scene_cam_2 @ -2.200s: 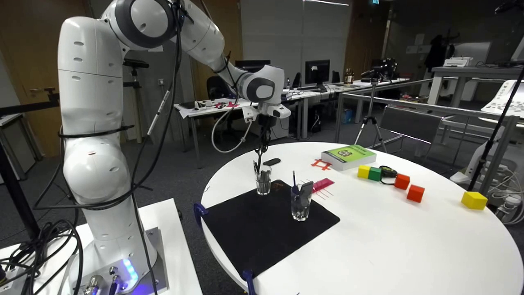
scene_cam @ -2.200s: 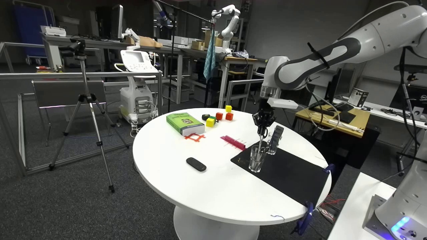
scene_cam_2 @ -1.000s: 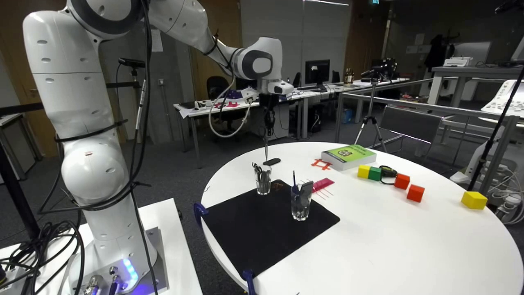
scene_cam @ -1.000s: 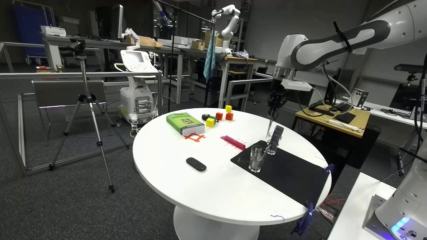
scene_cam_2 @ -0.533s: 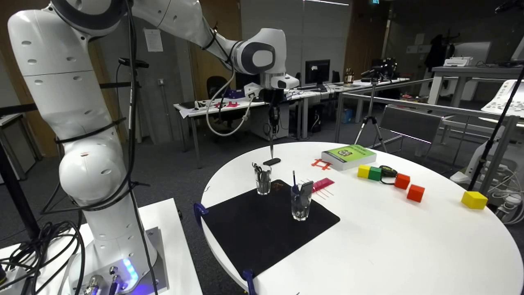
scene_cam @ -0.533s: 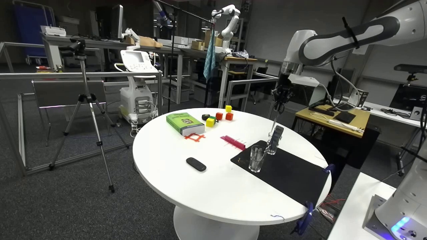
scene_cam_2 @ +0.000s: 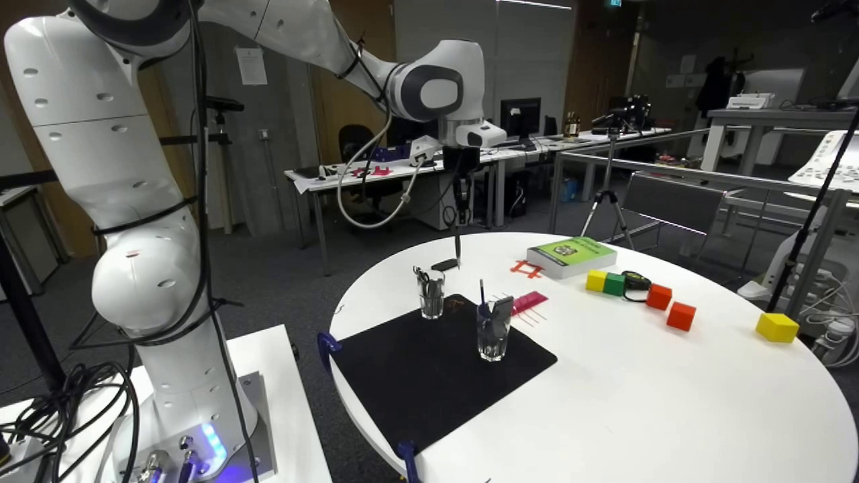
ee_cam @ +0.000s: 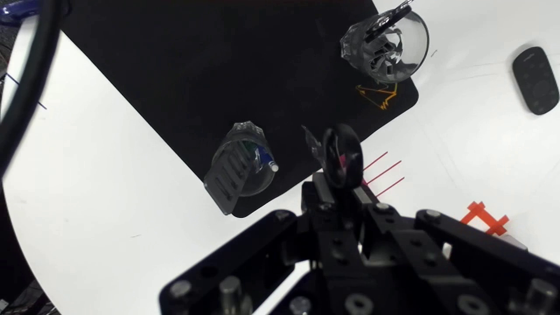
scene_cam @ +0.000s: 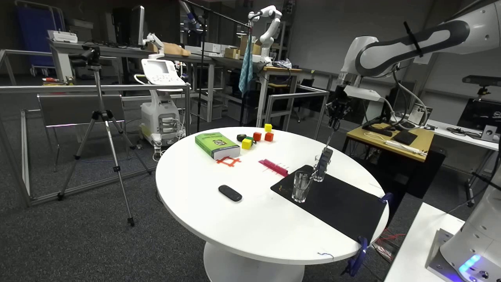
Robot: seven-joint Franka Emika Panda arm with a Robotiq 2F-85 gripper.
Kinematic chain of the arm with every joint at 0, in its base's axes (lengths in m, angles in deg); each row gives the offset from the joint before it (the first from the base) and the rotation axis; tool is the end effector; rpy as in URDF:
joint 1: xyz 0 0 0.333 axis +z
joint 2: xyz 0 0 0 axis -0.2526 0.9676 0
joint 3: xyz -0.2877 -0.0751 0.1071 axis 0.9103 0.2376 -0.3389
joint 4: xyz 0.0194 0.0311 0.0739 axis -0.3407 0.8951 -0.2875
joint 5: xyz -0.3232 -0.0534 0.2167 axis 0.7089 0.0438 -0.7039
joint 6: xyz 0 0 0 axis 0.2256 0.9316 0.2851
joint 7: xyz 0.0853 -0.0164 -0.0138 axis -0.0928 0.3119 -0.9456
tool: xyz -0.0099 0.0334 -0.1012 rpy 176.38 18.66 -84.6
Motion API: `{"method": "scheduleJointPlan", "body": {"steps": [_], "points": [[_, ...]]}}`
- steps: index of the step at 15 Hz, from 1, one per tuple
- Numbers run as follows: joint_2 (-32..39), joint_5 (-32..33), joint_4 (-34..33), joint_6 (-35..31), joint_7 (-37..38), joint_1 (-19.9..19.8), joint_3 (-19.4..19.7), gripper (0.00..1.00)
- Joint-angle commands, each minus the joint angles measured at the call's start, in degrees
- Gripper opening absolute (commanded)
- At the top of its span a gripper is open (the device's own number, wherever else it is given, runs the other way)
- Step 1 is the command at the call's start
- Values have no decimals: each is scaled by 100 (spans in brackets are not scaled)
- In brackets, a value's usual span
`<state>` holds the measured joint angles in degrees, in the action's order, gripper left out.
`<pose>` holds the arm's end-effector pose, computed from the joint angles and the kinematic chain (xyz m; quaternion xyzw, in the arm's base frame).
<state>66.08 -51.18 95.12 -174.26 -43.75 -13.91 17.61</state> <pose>0.5342 0.0113 0.4497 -0.9672 0.2495 -0.0312 0.0363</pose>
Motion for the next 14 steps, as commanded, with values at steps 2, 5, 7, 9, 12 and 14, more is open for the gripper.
{"method": "scheduleJointPlan", "body": {"steps": [2, 5, 7, 9, 12, 14], "points": [[-244, -54, 207, -91, -276, -221, 153, 3], [-231, -45, 207, -105, -454, -337, 276, 3], [-229, -58, 212, -102, -582, -401, 349, 3], [-217, -65, 207, -110, -714, -466, 419, 3], [-174, -74, 192, -150, -876, -536, 497, 3], [-110, -122, 171, -259, -999, -558, 535, 3]]}}
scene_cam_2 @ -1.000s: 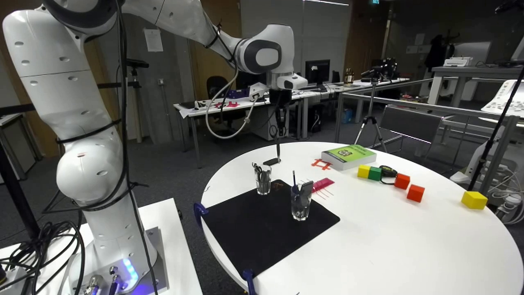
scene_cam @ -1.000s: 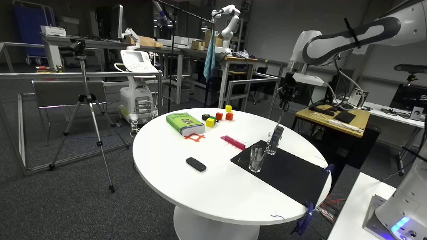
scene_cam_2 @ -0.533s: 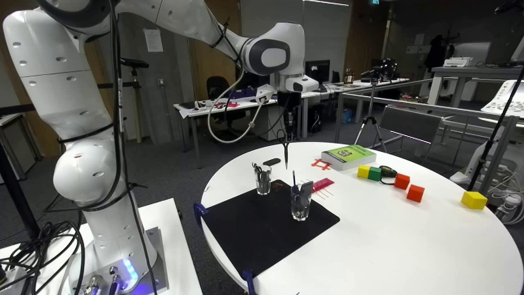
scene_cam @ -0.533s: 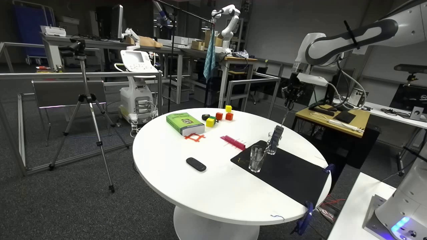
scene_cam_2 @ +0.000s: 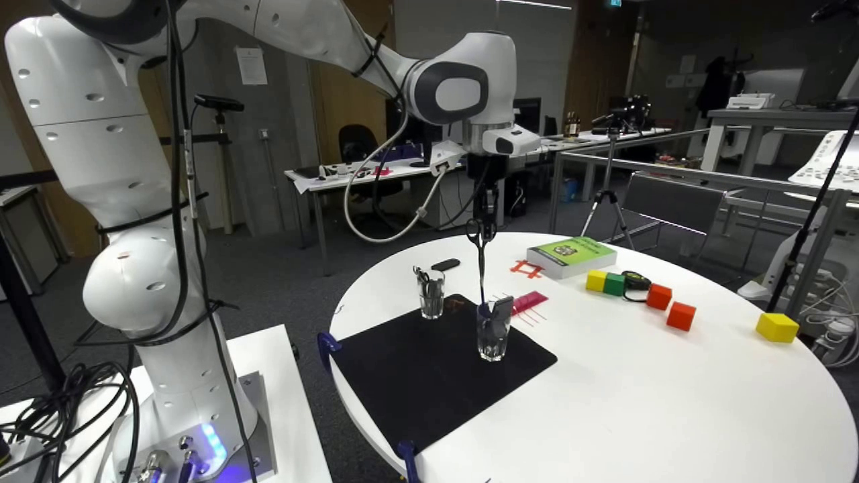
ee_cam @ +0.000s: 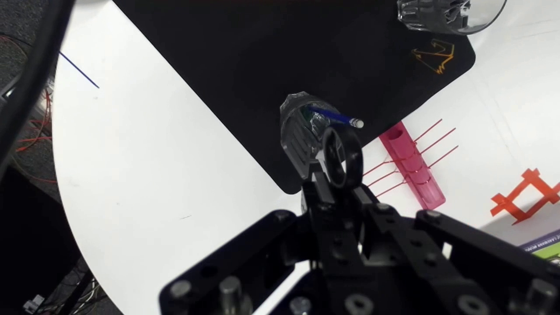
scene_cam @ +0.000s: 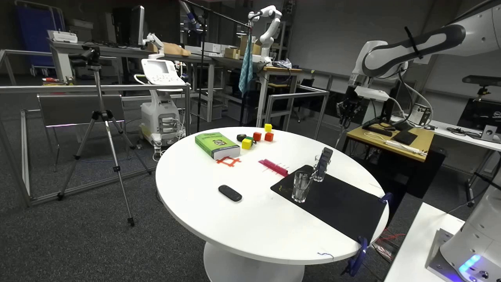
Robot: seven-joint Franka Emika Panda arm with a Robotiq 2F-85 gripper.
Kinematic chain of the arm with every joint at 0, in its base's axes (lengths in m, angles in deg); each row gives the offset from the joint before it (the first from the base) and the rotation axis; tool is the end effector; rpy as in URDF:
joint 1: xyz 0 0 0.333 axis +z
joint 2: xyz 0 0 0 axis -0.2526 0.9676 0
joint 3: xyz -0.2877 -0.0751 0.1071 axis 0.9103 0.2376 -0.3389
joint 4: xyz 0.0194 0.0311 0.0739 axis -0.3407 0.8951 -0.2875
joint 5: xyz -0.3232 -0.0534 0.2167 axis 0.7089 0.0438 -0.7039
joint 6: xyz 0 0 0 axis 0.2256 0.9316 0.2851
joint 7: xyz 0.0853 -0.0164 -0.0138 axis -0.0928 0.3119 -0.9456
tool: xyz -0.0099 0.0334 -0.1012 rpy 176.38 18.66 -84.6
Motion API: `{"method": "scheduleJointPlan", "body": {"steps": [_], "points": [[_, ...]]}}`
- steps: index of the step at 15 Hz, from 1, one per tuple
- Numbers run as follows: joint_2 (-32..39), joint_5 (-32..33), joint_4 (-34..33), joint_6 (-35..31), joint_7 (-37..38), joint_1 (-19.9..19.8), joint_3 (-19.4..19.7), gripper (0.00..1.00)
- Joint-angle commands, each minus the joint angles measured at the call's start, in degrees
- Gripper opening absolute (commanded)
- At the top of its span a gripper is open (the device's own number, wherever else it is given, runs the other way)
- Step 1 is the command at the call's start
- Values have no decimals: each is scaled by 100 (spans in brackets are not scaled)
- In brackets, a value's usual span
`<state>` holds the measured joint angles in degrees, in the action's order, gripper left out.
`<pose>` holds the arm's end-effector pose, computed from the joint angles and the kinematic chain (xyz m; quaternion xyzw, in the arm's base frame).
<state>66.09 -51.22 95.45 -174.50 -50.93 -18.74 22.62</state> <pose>0.5275 -0.0806 0.4472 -0.9610 0.2721 -0.0349 0.0345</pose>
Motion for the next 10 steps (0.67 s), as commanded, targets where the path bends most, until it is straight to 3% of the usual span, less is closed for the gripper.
{"method": "scheduleJointPlan", "body": {"steps": [1, 10], "points": [[-81, -148, 126, -295, -346, -80, 43, 3], [290, -539, 44, -951, -709, -44, 17, 3]]}}
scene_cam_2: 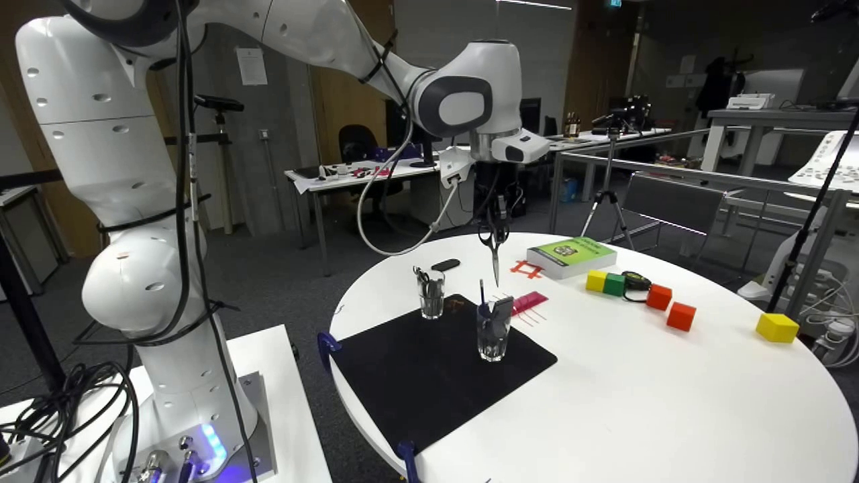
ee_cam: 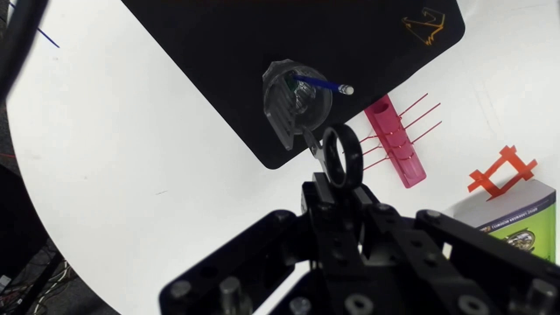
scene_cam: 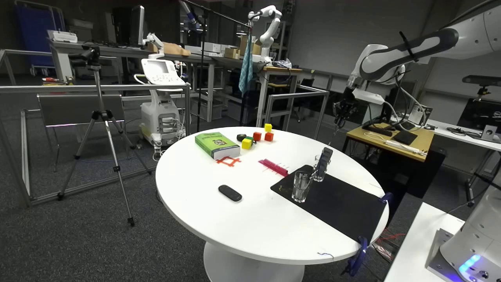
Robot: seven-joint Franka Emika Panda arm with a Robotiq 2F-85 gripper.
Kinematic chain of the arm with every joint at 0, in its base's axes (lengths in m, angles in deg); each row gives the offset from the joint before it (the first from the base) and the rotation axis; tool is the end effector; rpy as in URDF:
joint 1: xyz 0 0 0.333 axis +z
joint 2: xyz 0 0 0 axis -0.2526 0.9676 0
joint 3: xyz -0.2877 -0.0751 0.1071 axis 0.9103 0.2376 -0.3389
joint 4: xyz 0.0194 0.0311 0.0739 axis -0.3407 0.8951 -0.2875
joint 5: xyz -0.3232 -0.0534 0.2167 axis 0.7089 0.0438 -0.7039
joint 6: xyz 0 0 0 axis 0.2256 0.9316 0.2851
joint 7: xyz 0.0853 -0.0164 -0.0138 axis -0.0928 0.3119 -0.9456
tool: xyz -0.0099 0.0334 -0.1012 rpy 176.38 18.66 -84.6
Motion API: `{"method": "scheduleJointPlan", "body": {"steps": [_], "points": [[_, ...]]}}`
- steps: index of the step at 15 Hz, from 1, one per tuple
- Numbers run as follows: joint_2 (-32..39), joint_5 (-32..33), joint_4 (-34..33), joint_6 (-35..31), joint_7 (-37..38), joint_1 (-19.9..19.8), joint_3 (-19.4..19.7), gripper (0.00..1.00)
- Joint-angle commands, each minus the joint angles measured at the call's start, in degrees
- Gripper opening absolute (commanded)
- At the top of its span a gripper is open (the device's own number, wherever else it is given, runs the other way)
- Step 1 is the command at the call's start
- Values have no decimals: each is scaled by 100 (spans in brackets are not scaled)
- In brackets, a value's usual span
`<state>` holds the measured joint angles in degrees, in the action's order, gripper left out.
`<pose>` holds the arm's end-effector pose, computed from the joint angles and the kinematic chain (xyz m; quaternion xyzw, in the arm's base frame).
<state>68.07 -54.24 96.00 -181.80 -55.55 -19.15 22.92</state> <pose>0.5403 -0.0890 0.4368 -0.9623 0.2555 -0.0768 0.0539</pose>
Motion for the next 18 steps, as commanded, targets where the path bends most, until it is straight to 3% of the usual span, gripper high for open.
{"method": "scheduleJointPlan", "body": {"steps": [1, 18], "points": [[145, -295, -19, -259, -278, 5, -22, 3], [906, -412, 11, -517, -359, 62, -118, 3]]}}
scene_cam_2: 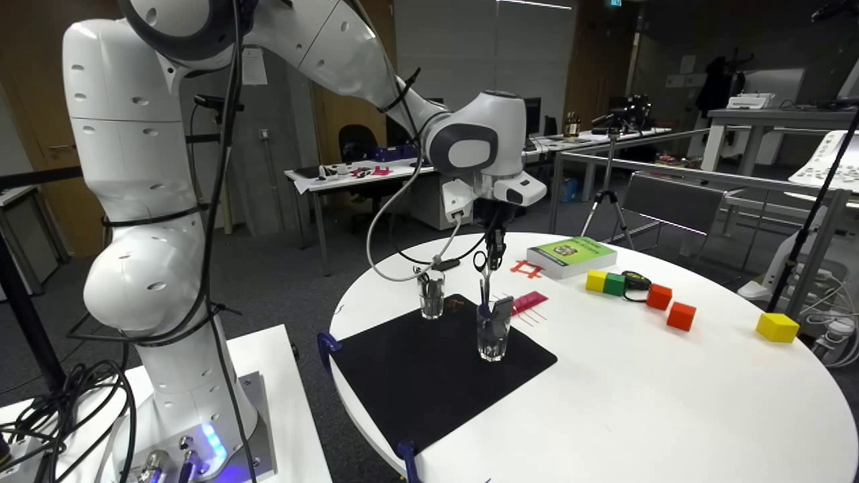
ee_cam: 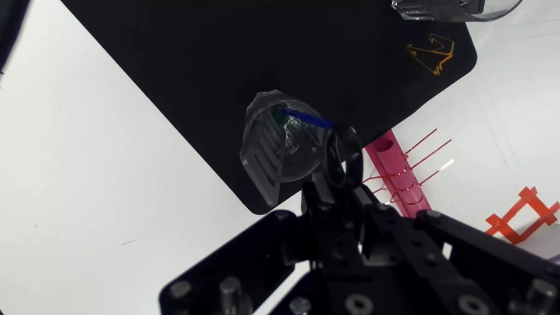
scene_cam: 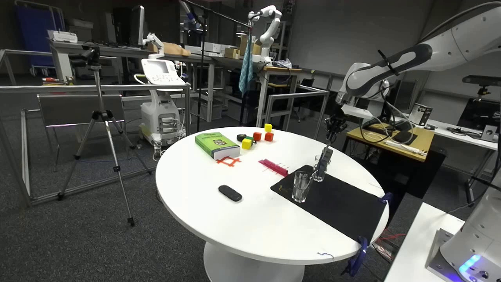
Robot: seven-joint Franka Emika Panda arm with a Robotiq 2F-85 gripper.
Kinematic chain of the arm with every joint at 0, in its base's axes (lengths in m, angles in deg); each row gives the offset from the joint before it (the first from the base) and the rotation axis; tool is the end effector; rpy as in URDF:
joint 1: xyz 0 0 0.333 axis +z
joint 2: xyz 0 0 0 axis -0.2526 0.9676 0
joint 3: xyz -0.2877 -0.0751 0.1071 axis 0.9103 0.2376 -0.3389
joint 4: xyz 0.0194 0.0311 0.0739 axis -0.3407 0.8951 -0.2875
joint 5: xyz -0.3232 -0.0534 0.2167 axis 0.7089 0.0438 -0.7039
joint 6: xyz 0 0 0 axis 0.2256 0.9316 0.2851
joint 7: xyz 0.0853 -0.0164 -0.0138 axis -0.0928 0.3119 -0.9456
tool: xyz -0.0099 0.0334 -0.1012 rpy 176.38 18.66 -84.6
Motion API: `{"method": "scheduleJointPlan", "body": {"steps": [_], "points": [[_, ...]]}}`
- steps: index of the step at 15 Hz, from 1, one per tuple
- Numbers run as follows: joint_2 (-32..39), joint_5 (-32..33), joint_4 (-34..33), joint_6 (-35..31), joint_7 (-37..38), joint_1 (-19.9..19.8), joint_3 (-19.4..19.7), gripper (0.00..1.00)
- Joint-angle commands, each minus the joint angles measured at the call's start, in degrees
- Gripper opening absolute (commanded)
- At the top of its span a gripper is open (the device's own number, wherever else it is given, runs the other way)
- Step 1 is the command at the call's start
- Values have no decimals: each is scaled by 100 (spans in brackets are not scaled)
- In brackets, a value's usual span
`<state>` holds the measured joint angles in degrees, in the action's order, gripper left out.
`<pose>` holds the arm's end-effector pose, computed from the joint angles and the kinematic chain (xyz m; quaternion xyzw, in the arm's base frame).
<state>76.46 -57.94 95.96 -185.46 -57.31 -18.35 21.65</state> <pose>0.5593 -0.0707 0.3623 -0.9657 0.2483 -0.0354 0.0669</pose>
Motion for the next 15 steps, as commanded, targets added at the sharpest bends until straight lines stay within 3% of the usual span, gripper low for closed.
{"method": "scheduleJointPlan", "body": {"steps": [1, 8, 15], "points": [[112, -28, 21, -167, -179, -15, 8, 3], [460, 254, 18, -821, -107, 13, 42, 3], [794, 97, -18, -1200, -160, 0, -15, 3]]}}
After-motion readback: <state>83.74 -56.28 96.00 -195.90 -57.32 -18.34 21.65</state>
